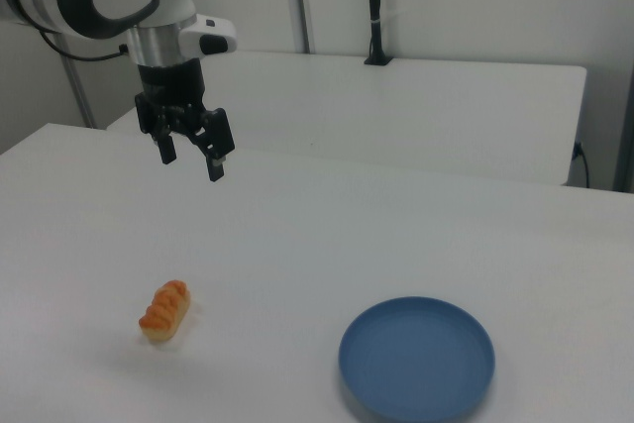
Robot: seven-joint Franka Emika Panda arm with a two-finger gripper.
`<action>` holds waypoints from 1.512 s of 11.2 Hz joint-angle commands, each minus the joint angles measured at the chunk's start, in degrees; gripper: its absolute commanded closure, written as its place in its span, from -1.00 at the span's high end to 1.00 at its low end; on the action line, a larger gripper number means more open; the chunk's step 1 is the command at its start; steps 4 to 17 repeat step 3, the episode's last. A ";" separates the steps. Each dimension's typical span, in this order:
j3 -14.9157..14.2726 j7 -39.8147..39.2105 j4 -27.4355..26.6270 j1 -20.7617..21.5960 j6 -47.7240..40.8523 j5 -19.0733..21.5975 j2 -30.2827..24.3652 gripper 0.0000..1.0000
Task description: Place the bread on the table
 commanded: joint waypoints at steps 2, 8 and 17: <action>-0.54 -0.93 0.34 0.36 -0.72 0.97 -0.37 1.00; -0.54 -0.93 0.34 0.36 -0.63 0.97 -0.37 1.00; -0.54 -0.93 0.34 0.36 -0.63 0.97 -0.37 1.00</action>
